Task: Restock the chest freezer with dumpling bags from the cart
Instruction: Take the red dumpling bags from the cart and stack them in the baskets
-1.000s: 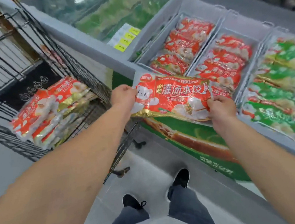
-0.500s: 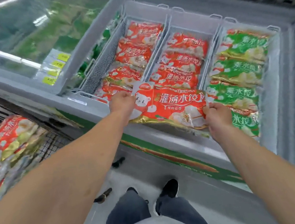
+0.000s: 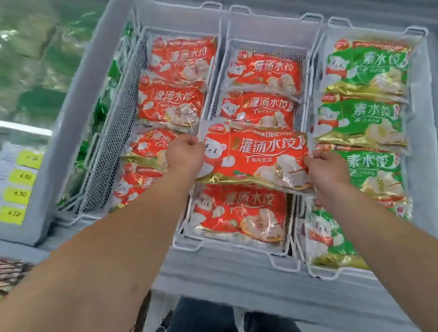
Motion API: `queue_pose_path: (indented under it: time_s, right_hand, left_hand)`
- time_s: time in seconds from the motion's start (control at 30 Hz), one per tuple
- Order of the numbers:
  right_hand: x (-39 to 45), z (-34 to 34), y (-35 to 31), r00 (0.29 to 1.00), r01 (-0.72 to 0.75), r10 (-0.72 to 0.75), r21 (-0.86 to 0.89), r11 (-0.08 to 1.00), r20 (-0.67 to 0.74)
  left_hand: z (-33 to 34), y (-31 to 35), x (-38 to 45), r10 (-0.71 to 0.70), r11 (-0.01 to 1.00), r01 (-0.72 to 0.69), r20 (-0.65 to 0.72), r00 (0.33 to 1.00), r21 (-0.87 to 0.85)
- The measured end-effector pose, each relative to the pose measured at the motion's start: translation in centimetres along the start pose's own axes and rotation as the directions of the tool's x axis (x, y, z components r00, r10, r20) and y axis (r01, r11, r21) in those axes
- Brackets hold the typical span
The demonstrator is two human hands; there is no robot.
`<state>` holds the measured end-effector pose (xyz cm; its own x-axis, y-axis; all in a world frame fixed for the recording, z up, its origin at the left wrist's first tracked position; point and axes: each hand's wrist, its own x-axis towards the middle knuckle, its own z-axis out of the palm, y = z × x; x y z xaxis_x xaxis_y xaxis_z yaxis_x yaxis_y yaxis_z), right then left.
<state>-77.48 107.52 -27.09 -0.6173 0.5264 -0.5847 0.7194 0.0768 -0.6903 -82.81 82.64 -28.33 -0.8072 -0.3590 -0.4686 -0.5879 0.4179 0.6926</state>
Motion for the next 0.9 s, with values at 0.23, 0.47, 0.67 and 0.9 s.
queue_pose_path:
  time_s: [0.23, 0.47, 0.67, 0.9]
  right_hand:
    - [8.2, 3.1, -5.8, 0.992, 0.047, -0.049, -0.024, 0.999, -0.112]
    - [14.3, 4.2, -7.7, 0.967, 0.213, -0.253, -0.553, 0.806, 0.004]
    - [18.7, 7.9, -8.3, 0.855, 0.517, -0.356, -0.662, 0.543, 0.377]
    - [22.4, 9.9, -5.3, 0.831, 0.556, -0.202, -0.772, 0.308, 0.518]
  left_hand:
    - [2.7, 5.8, 9.2, 0.118, 0.992, -0.12, 0.05, 0.992, 0.03]
    - [5.8, 7.6, 14.0, 0.351, 0.844, -0.401, 0.198, 0.915, 0.357]
    - [10.3, 7.2, 16.5, 0.468, 0.521, -0.709, 0.535, 0.703, 0.475]
    - [13.9, 6.8, 19.7, 0.253, 0.393, -0.725, 0.691, 0.677, 0.566]
